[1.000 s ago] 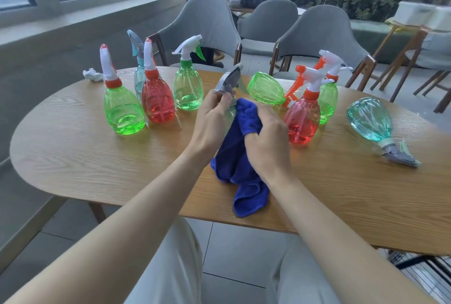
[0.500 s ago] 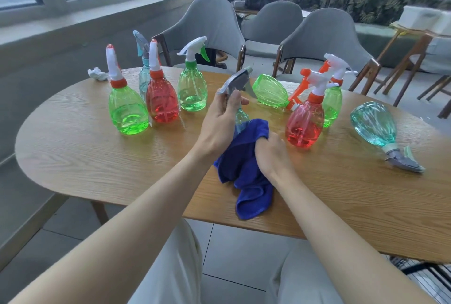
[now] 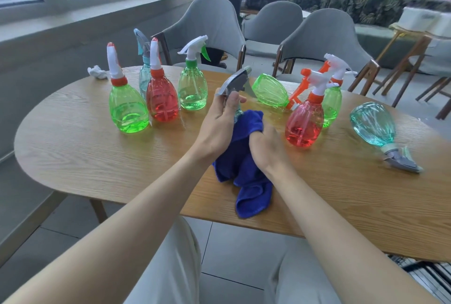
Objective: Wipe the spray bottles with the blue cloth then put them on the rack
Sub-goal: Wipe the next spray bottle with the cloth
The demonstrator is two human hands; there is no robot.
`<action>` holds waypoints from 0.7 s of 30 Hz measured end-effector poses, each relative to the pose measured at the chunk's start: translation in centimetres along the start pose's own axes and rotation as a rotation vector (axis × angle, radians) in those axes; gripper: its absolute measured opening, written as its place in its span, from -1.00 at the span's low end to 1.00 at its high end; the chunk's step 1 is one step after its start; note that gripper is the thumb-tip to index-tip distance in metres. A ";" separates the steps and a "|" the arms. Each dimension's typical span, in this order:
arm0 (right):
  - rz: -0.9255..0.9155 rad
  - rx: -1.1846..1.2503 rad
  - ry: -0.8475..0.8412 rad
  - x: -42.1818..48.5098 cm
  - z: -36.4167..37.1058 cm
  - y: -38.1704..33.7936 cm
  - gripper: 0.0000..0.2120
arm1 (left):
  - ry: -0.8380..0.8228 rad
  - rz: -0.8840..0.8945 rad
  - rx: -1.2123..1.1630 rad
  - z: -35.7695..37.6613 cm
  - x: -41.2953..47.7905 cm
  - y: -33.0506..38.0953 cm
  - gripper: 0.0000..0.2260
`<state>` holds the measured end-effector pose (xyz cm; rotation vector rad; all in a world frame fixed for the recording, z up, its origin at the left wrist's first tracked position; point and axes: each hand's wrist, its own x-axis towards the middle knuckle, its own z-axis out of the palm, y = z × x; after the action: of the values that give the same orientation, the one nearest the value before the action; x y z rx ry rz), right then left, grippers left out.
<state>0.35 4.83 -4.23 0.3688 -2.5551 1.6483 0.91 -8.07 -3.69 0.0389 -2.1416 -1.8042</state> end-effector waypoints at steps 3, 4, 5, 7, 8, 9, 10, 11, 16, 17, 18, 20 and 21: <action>-0.164 -0.040 0.008 -0.5 1.1 -1.0 -0.76 | 0.005 -0.027 -0.023 -0.1 0.1 -0.2 -0.64; -0.213 -0.062 0.013 -0.7 1.6 -1.0 -0.68 | 0.011 -0.036 -0.034 -0.2 0.1 -0.2 -0.65; -0.259 -0.091 0.012 -0.8 1.9 -0.8 -0.59 | 0.016 -0.042 -0.041 -0.3 0.0 -0.2 -0.66; -0.301 -0.143 -0.023 -0.7 1.8 -0.1 -0.46 | 0.011 -0.045 -0.035 -0.6 -0.1 0.2 -0.65; -0.283 -0.151 -0.048 -0.4 1.6 0.2 -0.47 | 0.012 -0.047 -0.041 -0.7 0.0 0.3 -0.63; -0.246 -0.157 -0.070 -0.1 1.4 0.4 -0.52 | 0.020 -0.053 -0.052 -0.9 -0.1 0.3 -0.61; -0.205 -0.163 -0.087 0.1 1.1 0.4 -0.60 | 0.036 -0.057 -0.073 -0.9 0.0 0.3 -0.60; -0.158 -0.172 -0.101 0.2 0.9 0.5 -0.70 | 0.058 -0.071 -0.087 -1.1 0.1 0.2 -0.58; -0.030 -0.167 -0.129 -1.1 0.2 2.4 -0.81 | 0.202 -0.161 -0.170 -1.8 0.5 -0.3 -0.58; -0.034 -0.140 -0.113 -1.4 0.3 2.8 -0.81 | 0.222 -0.175 -0.185 -1.8 0.6 -0.5 -0.59; -0.035 -0.117 -0.092 -1.5 0.4 3.1 -0.81 | 0.244 -0.195 -0.201 -1.8 0.8 -0.7 -0.60; -0.030 -0.065 -0.027 -1.5 0.4 3.5 -0.78 | 0.312 -0.223 -0.291 -1.7 0.8 -0.4 -0.62; -0.020 -0.038 0.006 -1.4 0.3 3.7 -0.74 | 0.349 -0.236 -0.374 -1.8 1.1 -0.6 -0.62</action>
<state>0.85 6.24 -7.91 0.3851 -2.5658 1.5886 0.26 -10.11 -3.79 0.4943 -1.5914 -2.1183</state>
